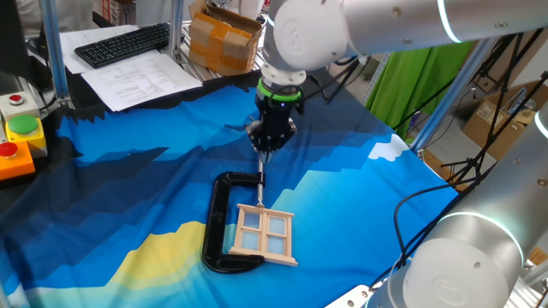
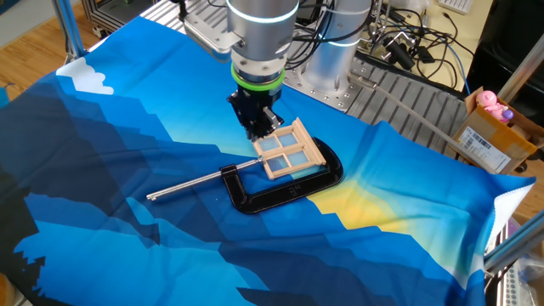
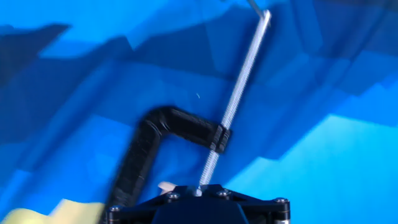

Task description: Open a sliding window

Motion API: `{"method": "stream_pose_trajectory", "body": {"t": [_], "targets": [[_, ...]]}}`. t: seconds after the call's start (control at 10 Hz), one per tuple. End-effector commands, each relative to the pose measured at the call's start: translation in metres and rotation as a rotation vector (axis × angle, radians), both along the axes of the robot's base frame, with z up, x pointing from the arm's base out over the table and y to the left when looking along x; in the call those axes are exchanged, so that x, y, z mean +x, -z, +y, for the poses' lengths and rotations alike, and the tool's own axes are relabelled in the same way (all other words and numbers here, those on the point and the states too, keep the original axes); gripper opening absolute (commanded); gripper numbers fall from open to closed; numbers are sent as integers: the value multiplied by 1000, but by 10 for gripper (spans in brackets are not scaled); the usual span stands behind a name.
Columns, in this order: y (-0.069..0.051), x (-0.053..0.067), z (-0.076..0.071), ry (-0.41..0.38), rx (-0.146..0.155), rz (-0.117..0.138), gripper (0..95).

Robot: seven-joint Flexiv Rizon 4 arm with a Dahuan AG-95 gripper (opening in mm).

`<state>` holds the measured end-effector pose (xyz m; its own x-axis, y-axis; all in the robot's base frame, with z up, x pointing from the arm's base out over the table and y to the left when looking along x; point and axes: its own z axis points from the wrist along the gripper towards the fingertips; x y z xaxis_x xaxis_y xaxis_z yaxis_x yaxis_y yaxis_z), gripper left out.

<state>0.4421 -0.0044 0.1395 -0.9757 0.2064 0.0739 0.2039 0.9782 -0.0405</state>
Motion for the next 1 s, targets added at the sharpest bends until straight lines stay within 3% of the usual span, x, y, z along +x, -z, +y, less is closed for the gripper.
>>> {"method": "stream_pose_trajectory", "body": {"t": [0.1, 0.2, 0.3, 0.5, 0.6, 0.8, 1.0], "targets": [[4, 2, -1, -54, -73, 26, 0], [4, 2, -1, -59, -76, 25, 0], [4, 2, -1, -55, -56, 20, 0], [5, 2, -1, -50, -44, 23, 0], [8, 1, 0, -38, -13, 25, 0], [8, 1, 0, -48, -5, 26, 0], [3, 10, 1, -58, 2, 41, 0]]}}
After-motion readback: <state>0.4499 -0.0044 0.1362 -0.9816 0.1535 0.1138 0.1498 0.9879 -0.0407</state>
